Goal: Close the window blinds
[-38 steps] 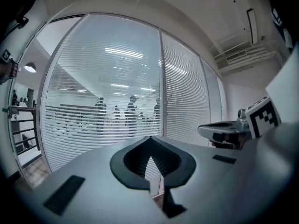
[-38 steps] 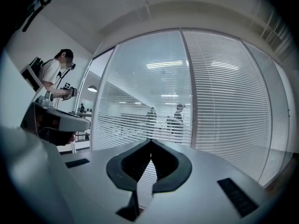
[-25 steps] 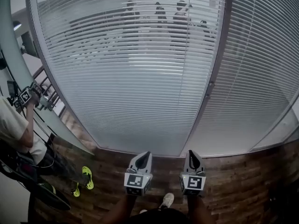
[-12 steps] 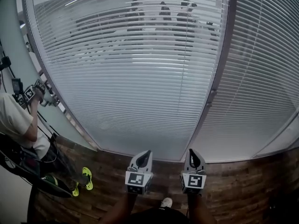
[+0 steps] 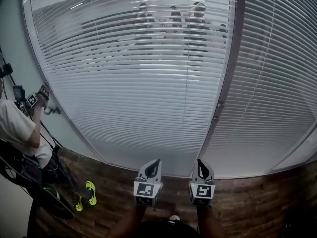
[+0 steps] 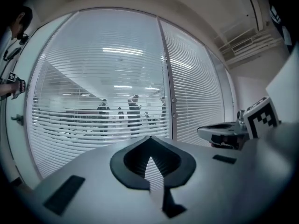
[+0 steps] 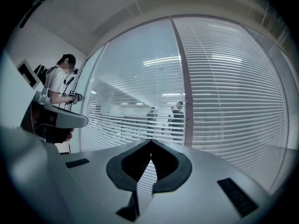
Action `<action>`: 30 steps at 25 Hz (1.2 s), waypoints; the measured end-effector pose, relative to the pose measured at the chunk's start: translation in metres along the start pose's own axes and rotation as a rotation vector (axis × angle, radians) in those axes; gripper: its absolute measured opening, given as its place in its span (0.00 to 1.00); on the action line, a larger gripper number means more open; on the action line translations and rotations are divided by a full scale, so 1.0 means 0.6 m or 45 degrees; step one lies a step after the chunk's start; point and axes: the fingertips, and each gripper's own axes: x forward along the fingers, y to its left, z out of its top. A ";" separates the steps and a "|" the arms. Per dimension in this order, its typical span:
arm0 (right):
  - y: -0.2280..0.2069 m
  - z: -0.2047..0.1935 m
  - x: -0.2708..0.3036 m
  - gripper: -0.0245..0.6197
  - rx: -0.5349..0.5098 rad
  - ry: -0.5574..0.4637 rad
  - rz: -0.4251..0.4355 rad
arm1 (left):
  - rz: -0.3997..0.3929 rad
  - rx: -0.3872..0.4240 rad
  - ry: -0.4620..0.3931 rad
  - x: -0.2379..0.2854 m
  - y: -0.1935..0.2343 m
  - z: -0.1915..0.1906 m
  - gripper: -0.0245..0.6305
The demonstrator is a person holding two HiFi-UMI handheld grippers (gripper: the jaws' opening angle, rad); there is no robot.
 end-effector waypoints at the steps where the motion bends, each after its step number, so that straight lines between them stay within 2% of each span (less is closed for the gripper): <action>1: 0.002 -0.003 -0.004 0.04 0.009 0.013 -0.007 | -0.006 0.005 0.005 -0.002 -0.005 -0.005 0.04; 6: 0.005 -0.010 0.000 0.04 0.021 0.031 -0.016 | -0.045 0.067 -0.001 0.001 -0.013 -0.007 0.04; 10: 0.004 -0.023 0.019 0.04 0.013 0.039 -0.018 | -0.033 0.048 -0.015 0.021 0.004 -0.015 0.04; 14: -0.024 -0.020 0.054 0.04 -0.003 -0.006 0.001 | -0.030 0.031 -0.039 0.072 0.001 -0.012 0.04; 18: -0.041 -0.054 0.099 0.04 -0.007 0.002 0.013 | -0.047 0.050 -0.087 0.126 0.007 -0.037 0.04; 23: -0.044 -0.056 0.140 0.04 -0.034 0.010 0.019 | -0.051 0.036 -0.075 0.168 0.033 -0.051 0.04; 30: -0.067 -0.046 0.190 0.04 -0.030 -0.015 -0.015 | -0.083 0.003 -0.099 0.222 0.056 -0.026 0.04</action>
